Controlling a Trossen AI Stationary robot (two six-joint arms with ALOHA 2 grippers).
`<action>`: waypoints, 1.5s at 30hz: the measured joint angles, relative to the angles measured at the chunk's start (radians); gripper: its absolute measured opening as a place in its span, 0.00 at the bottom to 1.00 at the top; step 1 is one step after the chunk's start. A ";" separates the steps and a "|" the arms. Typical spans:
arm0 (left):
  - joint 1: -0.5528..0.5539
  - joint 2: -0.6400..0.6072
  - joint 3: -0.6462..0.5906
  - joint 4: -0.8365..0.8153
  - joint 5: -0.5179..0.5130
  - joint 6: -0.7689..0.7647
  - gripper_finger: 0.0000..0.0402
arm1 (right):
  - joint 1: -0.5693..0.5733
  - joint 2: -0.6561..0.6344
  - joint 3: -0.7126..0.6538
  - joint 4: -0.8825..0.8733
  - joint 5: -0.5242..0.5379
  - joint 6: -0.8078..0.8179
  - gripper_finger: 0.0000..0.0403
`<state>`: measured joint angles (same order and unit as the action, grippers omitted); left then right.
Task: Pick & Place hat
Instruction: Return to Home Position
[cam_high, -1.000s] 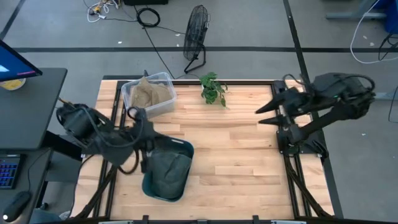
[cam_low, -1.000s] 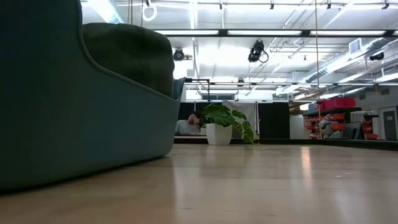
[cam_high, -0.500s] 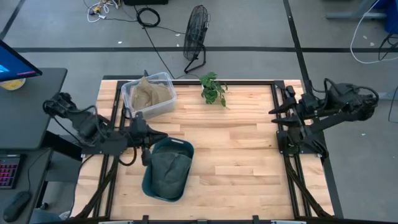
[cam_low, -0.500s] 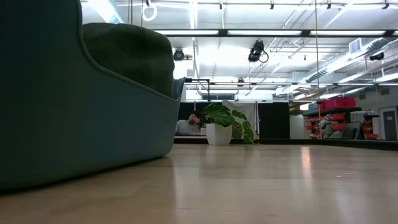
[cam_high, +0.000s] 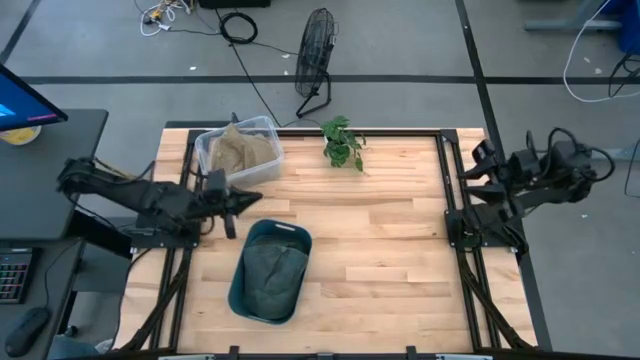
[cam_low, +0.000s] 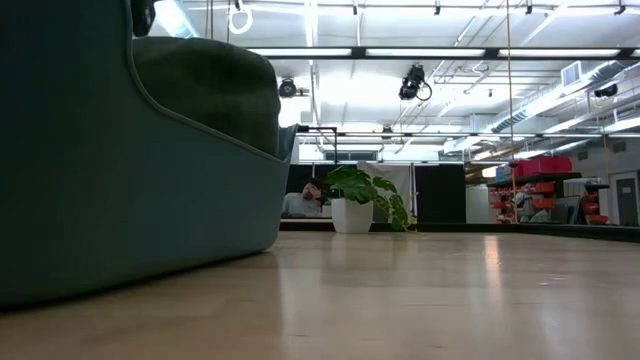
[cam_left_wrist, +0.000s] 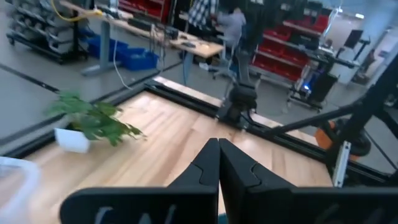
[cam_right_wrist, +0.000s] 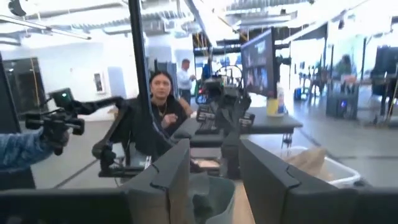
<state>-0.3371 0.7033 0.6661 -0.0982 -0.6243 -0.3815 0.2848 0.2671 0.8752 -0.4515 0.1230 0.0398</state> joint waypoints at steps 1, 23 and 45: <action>0.008 -0.035 -0.019 -0.001 0.000 0.011 0.01 | 0.000 -0.027 -0.017 0.002 0.000 -0.012 0.35; 0.197 -0.426 -0.573 0.507 0.157 0.082 0.01 | 0.000 -0.267 -0.282 0.098 0.096 0.031 0.35; 0.302 -0.496 -0.657 0.519 0.257 0.181 0.01 | 0.000 -0.267 -0.399 0.118 0.068 0.107 0.35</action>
<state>-0.0353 0.2070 0.0093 0.4206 -0.3673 -0.2006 0.2852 0.0002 0.4765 -0.3333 0.1909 0.1473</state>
